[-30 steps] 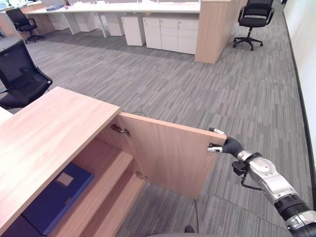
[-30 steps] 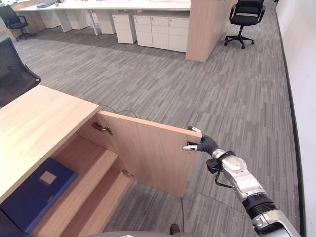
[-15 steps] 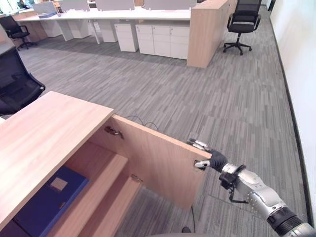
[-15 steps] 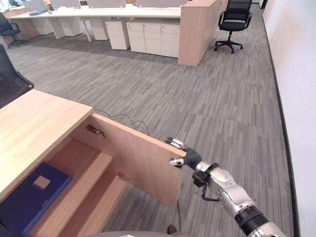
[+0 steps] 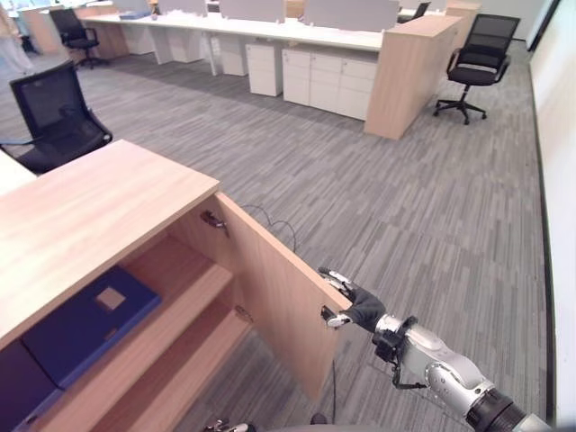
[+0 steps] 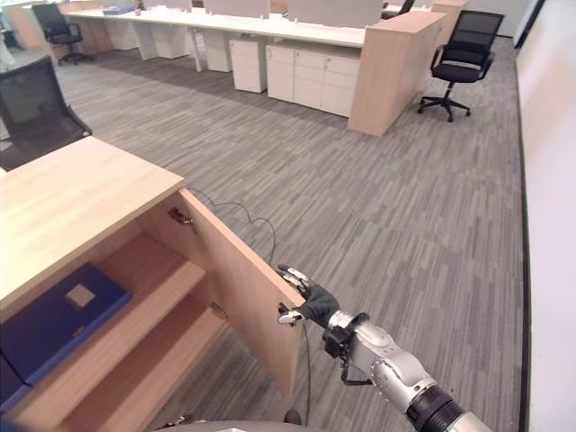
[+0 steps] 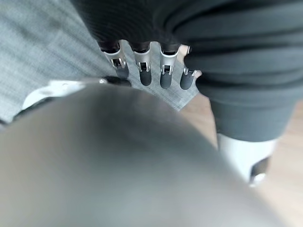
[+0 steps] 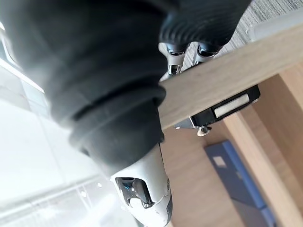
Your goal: Put the empty folder in the office cabinet
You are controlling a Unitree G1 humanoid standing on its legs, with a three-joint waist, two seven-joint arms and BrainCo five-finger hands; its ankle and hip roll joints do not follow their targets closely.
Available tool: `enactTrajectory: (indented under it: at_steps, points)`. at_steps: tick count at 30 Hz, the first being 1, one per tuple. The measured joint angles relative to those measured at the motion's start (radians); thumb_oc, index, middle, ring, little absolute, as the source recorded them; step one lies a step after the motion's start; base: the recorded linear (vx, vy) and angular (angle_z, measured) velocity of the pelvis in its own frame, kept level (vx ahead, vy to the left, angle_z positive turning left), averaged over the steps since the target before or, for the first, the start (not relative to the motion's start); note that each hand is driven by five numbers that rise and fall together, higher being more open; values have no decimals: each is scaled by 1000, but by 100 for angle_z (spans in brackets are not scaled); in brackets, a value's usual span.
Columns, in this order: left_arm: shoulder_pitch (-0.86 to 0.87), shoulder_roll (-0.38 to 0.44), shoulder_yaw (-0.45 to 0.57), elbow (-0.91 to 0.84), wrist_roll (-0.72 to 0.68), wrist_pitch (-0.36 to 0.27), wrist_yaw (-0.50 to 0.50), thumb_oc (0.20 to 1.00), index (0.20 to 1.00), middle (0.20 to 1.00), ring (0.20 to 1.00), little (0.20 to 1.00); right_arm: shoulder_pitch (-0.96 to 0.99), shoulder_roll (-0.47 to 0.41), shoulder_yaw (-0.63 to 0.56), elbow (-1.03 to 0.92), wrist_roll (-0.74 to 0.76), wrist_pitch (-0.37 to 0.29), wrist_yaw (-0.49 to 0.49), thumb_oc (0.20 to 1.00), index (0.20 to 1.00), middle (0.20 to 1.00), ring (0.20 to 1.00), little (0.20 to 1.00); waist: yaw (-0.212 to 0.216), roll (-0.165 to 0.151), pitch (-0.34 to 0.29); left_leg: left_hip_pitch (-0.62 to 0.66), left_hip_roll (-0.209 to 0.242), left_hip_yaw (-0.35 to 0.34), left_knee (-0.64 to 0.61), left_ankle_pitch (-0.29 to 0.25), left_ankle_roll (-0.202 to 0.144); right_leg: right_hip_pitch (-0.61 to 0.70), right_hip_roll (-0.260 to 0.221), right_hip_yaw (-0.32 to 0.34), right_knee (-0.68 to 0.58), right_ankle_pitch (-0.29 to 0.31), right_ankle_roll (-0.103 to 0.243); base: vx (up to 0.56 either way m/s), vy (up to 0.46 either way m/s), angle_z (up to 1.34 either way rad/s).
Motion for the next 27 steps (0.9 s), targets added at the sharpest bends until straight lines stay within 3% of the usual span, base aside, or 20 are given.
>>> enactTrajectory:
  at_steps: [2, 5, 6, 7, 8, 9, 10, 11, 12, 13, 14, 15, 16, 17, 19, 20, 21, 22, 25, 27]
  points:
    - [11, -2, -28, -43, -20, 6, 5, 1000, 1000, 1000, 1000, 1000, -4, 0, 0, 0, 0, -6, -1, 1000, 1000, 1000, 1000, 1000, 16, 25, 7, -29, 15, -39, 23, -9, 13, -7, 25, -6, 9, 5, -8, -126, -140, 11]
    - [-3, 50, -53, -93, -30, 10, 21, 1000, 1000, 1000, 1000, 1000, -29, 14, 6, -2, 9, -32, -1, 1000, 1000, 1000, 1000, 1000, 24, -16, 30, -88, -4, -86, 38, 7, -2, -49, 20, -47, 10, -7, -20, -249, -87, 56]
    - [-12, 54, -78, -160, -34, 17, 24, 1000, 1000, 1000, 1000, 1000, -56, -12, 0, -6, 25, -55, -2, 1000, 1000, 1000, 1000, 1000, 19, 19, 68, -156, 8, -108, 106, 75, 6, -94, 31, -82, 92, -22, -47, -222, -75, 80]
    - [-19, 65, -108, -200, -36, 13, 31, 1000, 1000, 1000, 1000, 1000, -60, -30, -7, -13, 50, -76, -2, 1000, 1000, 1000, 1000, 1000, 23, 39, 85, -191, 8, -131, 115, 68, -51, -114, 32, -150, 128, -11, -105, -132, -107, 104]
    - [-33, 75, -107, -195, -36, 18, 38, 1000, 1000, 1000, 1000, 1000, -57, -24, -8, -13, 94, -77, -2, 1000, 1000, 1000, 1000, 1000, 28, 35, 84, -217, 26, -85, 100, 6, 12, -137, 29, -183, 135, -38, -72, -43, -77, 91]
    - [-44, 86, -107, -207, -40, 18, 34, 1000, 1000, 1000, 1000, 1000, -72, -22, -6, -14, 128, -76, 1, 1000, 1000, 1000, 1000, 1000, 41, 34, 87, -255, 48, -37, 93, -60, 57, -216, 13, -170, 253, -100, -76, 4, -46, 153]
    - [-58, 126, -108, -242, -40, 17, 17, 1000, 1000, 1000, 1000, 1000, -100, -16, -5, -21, 179, -70, 12, 1000, 1000, 1000, 1000, 1000, 32, -1, 96, -322, 20, 30, 144, -91, 54, -293, -64, -159, 426, -202, -161, -51, -8, 182]
    - [-85, 111, -103, -224, -41, 20, 15, 1000, 1000, 1000, 1000, 1000, -115, -13, -5, -11, 204, -61, 17, 1000, 1000, 1000, 1000, 1000, 28, 41, 128, -358, 25, 39, 221, -60, 17, -264, -71, -217, 399, -195, -154, -20, 16, 203]
    - [-96, 104, -106, -222, -41, 19, 10, 1000, 1000, 1000, 1000, 1000, -122, 9, 3, -5, 213, -49, 16, 1000, 1000, 1000, 1000, 1000, 35, 40, 145, -363, 16, 62, 256, -44, -6, -233, -72, -244, 325, -185, -115, -48, 68, 140]
    - [-87, 92, -98, -220, -40, 17, 6, 1000, 1000, 1000, 1000, 1000, -130, 50, 58, -1, 217, 2, 36, 1000, 1000, 1000, 1000, 1000, 68, 24, 158, -325, -14, 128, 293, -42, -7, -167, -101, -287, 204, -167, -10, -25, 64, 94]
    - [-80, 71, -95, -221, -40, 21, 7, 1000, 1000, 1000, 1000, 1000, -143, 47, 116, -6, 217, 31, 62, 1000, 1000, 1000, 1000, 1000, 78, 45, 163, -291, 7, 138, 301, -47, -13, -161, -102, -297, 217, -182, 20, -50, 94, 56]
    - [-69, 70, -95, -222, -40, 18, 7, 1000, 1000, 1000, 1000, 1000, -153, 42, 165, -18, 216, 60, 84, 1000, 1000, 1000, 1000, 1000, 83, 59, 165, -270, 33, 126, 326, -49, -22, -180, -106, -253, 321, -197, -74, -27, 71, 83]
    - [-59, 97, -94, -222, -38, 24, 8, 1000, 1000, 1000, 1000, 1000, -133, 74, 219, -33, 215, 94, 114, 1000, 1000, 1000, 1000, 1000, 79, 33, 153, -230, 42, 139, 345, -47, -29, -163, -169, -305, 314, -188, -82, -34, 174, 88]
    - [-59, 99, -93, -217, -39, 29, 4, 1000, 1000, 1000, 1000, 1000, -114, 91, 241, -30, 214, 110, 123, 1000, 1000, 1000, 1000, 1000, 88, 38, 151, -208, 64, 142, 342, -50, -31, -151, -162, -324, 285, -181, -108, -6, 130, 139]
    - [-52, 100, -88, -216, -36, 40, 6, 1000, 1000, 1000, 1000, 1000, -68, 129, 257, -30, 214, 140, 142, 1000, 1000, 1000, 1000, 1000, 80, 42, 151, -145, 85, 205, 295, -49, -32, -100, -149, -401, 133, -164, -11, -17, 134, 136]
    - [-17, 108, -105, -254, -34, 42, -11, 1000, 1000, 1000, 1000, 1000, -71, 104, 261, -37, 214, 144, 157, 1000, 1000, 1000, 1000, 1000, 73, 68, 141, -56, 128, 218, 176, -40, -58, -143, -164, -406, 226, -187, -13, -49, 253, 131]
    - [-22, 118, -109, -246, -14, 50, -12, 1000, 1000, 1000, 1000, 1000, -67, 99, 247, -30, 213, 145, 159, 1000, 1000, 1000, 1000, 1000, 68, 73, 142, -15, 151, 237, 141, -37, -63, -138, -158, -429, 225, -150, -53, -25, 252, 136]
    - [-23, 118, -111, -237, -4, 56, -12, 1000, 1000, 1000, 1000, 1000, -64, 93, 236, -18, 213, 145, 158, 1000, 1000, 1000, 1000, 1000, 66, 75, 138, 13, 161, 257, 122, -37, -63, -136, -145, -423, 206, -146, -43, -7, 197, 102]
    - [2, 137, -118, -264, -2, 65, -40, 1000, 1000, 1000, 1000, 1000, -50, 84, 168, -16, 214, 162, 160, 1000, 1000, 1000, 1000, 1000, 67, 73, 134, 103, 115, 338, 40, -39, -59, -129, -133, -437, 128, -119, -2, 33, 185, 94]
    - [60, 125, -149, -354, -3, 65, -69, 1000, 1000, 1000, 1000, 1000, -52, 74, 150, -14, 214, 164, 162, 1000, 1000, 1000, 1000, 1000, 75, 133, 99, 172, 45, 358, -28, -114, 12, -148, -98, -505, 102, -112, 15, -25, 341, 52]
